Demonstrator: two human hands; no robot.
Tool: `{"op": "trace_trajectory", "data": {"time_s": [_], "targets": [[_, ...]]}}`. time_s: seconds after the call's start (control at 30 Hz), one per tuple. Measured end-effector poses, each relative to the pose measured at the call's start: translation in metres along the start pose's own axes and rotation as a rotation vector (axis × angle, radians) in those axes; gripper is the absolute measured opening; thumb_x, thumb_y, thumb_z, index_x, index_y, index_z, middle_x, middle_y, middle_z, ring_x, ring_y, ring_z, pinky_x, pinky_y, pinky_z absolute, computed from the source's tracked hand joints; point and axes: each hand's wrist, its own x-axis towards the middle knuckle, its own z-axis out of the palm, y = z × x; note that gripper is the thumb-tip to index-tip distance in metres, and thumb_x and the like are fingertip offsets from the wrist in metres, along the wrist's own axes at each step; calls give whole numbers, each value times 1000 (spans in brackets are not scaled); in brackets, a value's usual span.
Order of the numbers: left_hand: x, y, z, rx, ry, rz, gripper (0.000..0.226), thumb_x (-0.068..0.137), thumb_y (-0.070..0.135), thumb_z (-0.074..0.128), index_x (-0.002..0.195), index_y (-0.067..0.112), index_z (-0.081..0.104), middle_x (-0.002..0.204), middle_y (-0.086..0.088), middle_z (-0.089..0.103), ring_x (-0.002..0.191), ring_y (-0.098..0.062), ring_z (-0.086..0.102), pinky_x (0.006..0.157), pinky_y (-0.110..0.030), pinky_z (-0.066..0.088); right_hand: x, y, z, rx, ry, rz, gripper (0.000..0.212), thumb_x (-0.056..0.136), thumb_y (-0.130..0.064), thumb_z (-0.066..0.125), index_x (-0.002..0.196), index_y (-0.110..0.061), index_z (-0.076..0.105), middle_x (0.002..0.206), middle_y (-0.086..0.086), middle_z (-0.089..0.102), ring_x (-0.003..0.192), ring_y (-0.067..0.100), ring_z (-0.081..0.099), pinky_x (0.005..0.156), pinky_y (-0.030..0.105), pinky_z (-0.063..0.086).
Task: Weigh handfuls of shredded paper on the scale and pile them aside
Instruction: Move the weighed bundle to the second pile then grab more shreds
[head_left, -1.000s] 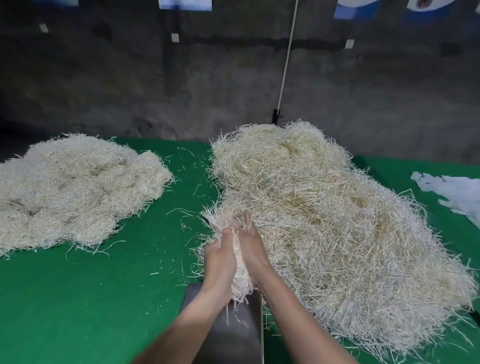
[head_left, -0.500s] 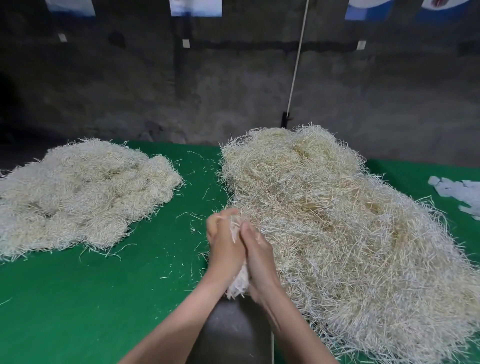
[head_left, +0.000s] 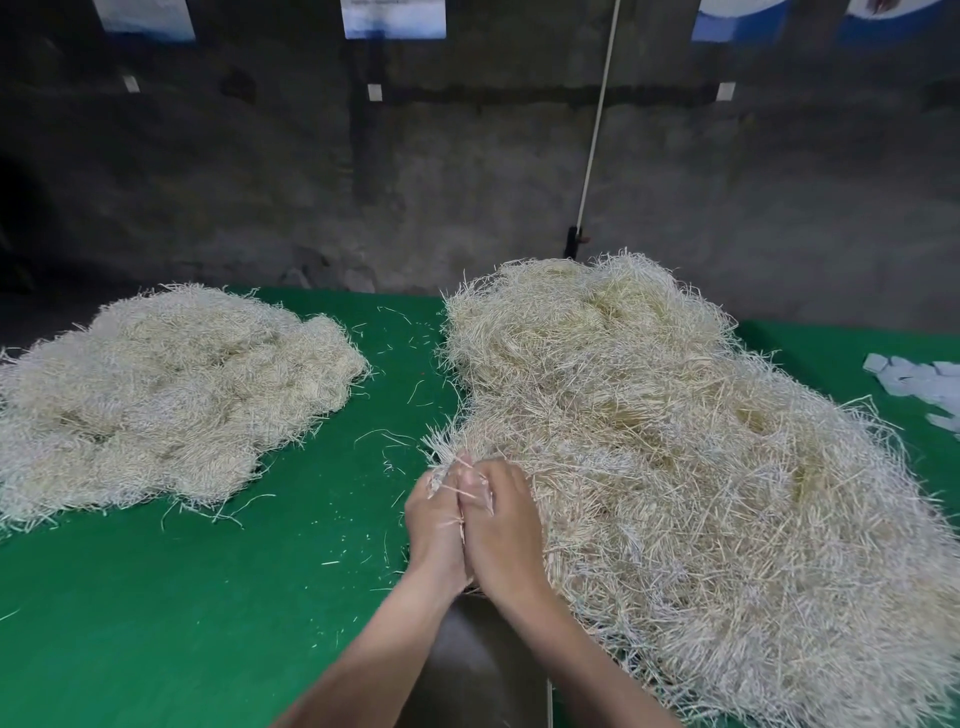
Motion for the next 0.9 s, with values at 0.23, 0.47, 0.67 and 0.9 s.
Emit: {"op": "trace_trajectory", "data": {"time_s": [0.23,0.47,0.67,0.9], "targets": [[4,7,7,60,36,-48,58,83,54,59,102,-1,59,70,-16,60,63,-25,60,69,-33,47,-3,-5,3,-135,48,-33,52,91,-50,25,66,-17,56,58,-8,47,48,1,36,48,16,28],[1,7,16,233,79,-40,46,97,40,49,121,1,56,115,-18,65,93,-25,66,77,-34,55,-4,-6,-15,-23,146,-23,72,95,-50,8,67,-8,60,54,5,52,53,12,35,52,28,37],[-5,-4,12,268,71,-123,55,96,47,45,133,6,47,128,-16,56,117,-28,54,101,-39,43,7,15,-19,138,65,172,19,97,-17,50,85,-11,63,74,19,63,53,27,46,58,26,45],[7,8,11,517,140,506,37,92,36,56,112,5,49,109,-8,54,98,-16,48,76,-29,37,-14,1,-6,271,-169,154,48,87,-67,35,130,-47,41,120,-33,44,108,-15,44,93,18,37]]}}
